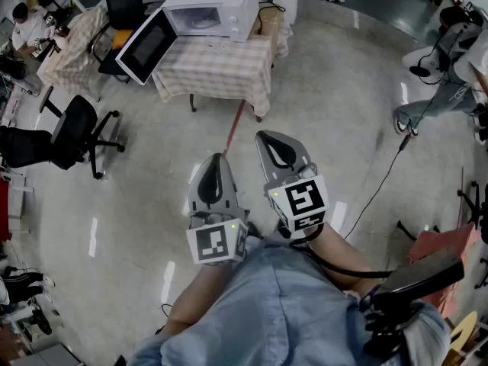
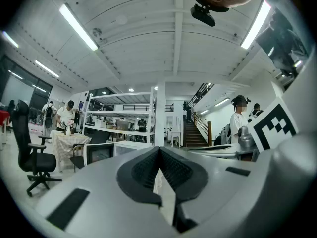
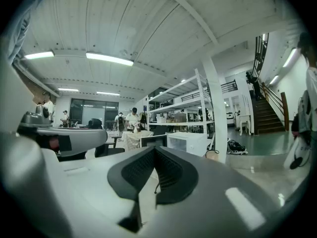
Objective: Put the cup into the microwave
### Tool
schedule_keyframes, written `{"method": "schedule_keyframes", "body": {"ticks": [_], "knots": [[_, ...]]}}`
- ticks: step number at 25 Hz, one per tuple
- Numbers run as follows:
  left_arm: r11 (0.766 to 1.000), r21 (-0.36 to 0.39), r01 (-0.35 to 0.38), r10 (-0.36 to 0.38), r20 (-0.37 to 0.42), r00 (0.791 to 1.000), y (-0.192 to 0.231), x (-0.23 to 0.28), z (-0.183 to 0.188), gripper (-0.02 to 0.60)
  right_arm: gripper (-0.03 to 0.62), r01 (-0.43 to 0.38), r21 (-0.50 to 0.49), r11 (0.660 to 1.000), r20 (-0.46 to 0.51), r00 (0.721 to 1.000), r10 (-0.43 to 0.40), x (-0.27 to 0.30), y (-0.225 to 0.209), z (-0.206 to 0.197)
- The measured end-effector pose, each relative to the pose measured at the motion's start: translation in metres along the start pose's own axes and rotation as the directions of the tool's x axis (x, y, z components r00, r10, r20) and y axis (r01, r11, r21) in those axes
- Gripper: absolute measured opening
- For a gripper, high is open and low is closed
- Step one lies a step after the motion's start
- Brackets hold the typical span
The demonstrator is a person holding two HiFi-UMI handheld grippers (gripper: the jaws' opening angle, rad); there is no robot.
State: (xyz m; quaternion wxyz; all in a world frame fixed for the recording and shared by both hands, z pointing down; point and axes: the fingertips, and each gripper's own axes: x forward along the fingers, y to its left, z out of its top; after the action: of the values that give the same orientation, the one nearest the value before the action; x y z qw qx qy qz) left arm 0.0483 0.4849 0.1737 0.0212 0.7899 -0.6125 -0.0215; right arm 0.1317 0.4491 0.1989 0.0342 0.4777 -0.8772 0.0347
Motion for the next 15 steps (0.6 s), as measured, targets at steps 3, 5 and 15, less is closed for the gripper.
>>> {"method": "schedule_keyframes", "body": {"ticks": [3, 5, 15], "knots": [[1.0, 0.01, 0.017, -0.016, -0.014, 1.0, -0.006, 0.0, -0.002, 0.006, 0.0, -0.002, 0.001, 1.0, -0.005, 1.0, 0.002, -0.002, -0.002, 0.0], [1.0, 0.014, 0.022, -0.022, -0.018, 1.0, -0.009, 0.0, -0.002, 0.007, 0.0, -0.004, 0.001, 1.0, -0.007, 1.0, 0.004, -0.004, -0.003, 0.0], [0.999, 0.025, 0.021, -0.021, -0.011, 1.0, -0.03, 0.007, 0.001, 0.007, 0.0, -0.027, -0.004, 1.0, 0.001, 1.0, 0.027, -0.012, -0.017, 0.003]]}}
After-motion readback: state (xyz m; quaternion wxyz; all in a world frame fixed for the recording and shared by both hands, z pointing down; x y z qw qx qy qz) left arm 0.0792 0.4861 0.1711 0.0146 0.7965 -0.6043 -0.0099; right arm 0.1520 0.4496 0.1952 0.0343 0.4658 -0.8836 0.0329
